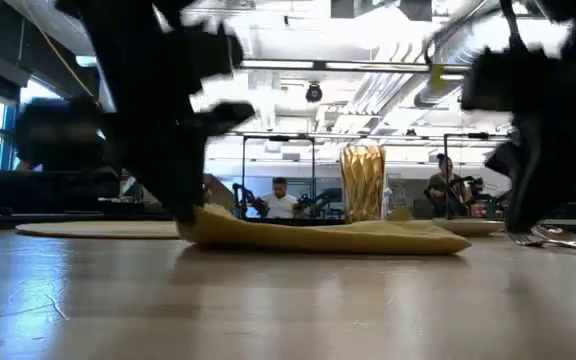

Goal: Set table place
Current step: Fold the yellow table napkin, then move the yellow table napkin to the middle left of the table

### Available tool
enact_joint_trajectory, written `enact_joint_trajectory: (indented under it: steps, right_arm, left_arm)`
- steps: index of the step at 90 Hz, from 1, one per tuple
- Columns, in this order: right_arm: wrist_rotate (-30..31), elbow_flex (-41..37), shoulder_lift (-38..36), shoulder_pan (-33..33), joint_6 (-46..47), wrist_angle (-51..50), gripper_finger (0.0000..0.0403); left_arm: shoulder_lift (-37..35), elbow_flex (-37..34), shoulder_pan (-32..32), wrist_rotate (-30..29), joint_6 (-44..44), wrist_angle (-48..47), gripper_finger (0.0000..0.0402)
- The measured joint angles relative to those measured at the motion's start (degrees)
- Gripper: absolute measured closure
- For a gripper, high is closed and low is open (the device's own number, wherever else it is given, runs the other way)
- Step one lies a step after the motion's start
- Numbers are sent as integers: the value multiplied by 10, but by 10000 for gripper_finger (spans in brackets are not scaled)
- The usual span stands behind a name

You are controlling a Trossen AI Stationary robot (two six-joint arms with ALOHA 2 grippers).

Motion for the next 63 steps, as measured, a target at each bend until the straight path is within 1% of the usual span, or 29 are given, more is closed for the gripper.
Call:
enact_joint_trajectory:
  steps: [8, 15, 23, 28, 32, 37, 41, 48, 52, 63]
  right_arm:
    - [-4, 23, -19, 0, 4, -15, 236]
    - [8, 43, -33, 1, 26, -35, 198]
    - [32, 49, -45, 0, 45, -49, 174]
    - [51, 50, -52, 0, 58, -47, 169]
    - [65, 51, -54, 0, 67, -47, 168]
    - [75, 50, -54, 0, 79, -59, 170]
    - [75, 49, -54, -1, 87, -63, 174]
    - [75, 49, -54, -1, 109, -58, 185]
    - [75, 49, -54, 1, 134, -56, 192]
    - [77, 65, -54, 13, 213, -48, 211]
  left_arm:
    - [-14, 32, -9, -1, -73, -50, 344]
    - [-32, 61, -6, -1, -150, -93, 329]
    - [-43, 72, 15, 27, -245, -125, 317]
    - [-46, 69, 33, 37, -271, -116, 314]
    - [-47, 66, 49, 36, -270, -98, 313]
    - [-43, 59, 70, 45, -239, -51, 315]
    - [-35, 54, 88, 71, -202, -6, 320]
    - [-8, 50, 114, 137, -136, 65, 335]
    - [11, 50, 126, 157, -114, 104, 345]
    - [65, 50, 151, 166, -104, 176, 372]
